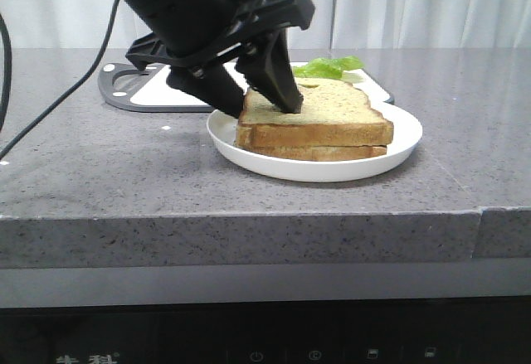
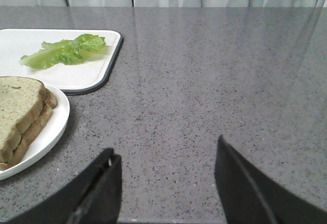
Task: Left arm grabs bread, right arm adds lettuce
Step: 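Lower the left gripper onto the top bread slice and grasp it, then lift the top bread slice off the plate with the left gripper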
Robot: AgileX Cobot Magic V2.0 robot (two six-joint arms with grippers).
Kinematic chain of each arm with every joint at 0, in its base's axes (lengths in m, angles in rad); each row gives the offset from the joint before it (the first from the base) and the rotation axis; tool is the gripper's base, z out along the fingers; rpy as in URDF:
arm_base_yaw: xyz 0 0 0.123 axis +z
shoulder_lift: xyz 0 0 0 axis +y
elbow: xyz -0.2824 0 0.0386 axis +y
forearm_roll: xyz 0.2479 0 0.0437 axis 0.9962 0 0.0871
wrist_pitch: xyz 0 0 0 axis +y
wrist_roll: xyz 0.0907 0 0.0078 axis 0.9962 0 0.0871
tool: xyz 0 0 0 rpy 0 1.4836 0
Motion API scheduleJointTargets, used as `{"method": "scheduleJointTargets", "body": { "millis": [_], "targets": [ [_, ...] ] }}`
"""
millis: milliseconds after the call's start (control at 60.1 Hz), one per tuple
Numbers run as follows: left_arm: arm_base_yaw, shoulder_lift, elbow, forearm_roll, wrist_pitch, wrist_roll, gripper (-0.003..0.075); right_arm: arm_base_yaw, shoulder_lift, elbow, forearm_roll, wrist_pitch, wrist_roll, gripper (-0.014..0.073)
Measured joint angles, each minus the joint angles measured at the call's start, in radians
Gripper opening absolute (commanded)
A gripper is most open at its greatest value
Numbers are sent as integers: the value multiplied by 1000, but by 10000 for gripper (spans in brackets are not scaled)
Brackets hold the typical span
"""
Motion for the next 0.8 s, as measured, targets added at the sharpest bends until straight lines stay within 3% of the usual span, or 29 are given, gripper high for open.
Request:
{"method": "scheduleJointTargets", "body": {
  "millis": [116, 499, 798],
  "targets": [
    [8, 0, -2, 2, 0, -2, -20, 0, 0, 0, 0, 0, 0, 431],
    [62, -120, 2, 23, 23, -2, -21, 0, 26, -2, 0, -6, 0, 431],
    [86, -422, 138, 112, -140, -2, -21, 9, 305, -132, 0, -23, -15, 431]
  ]
}}
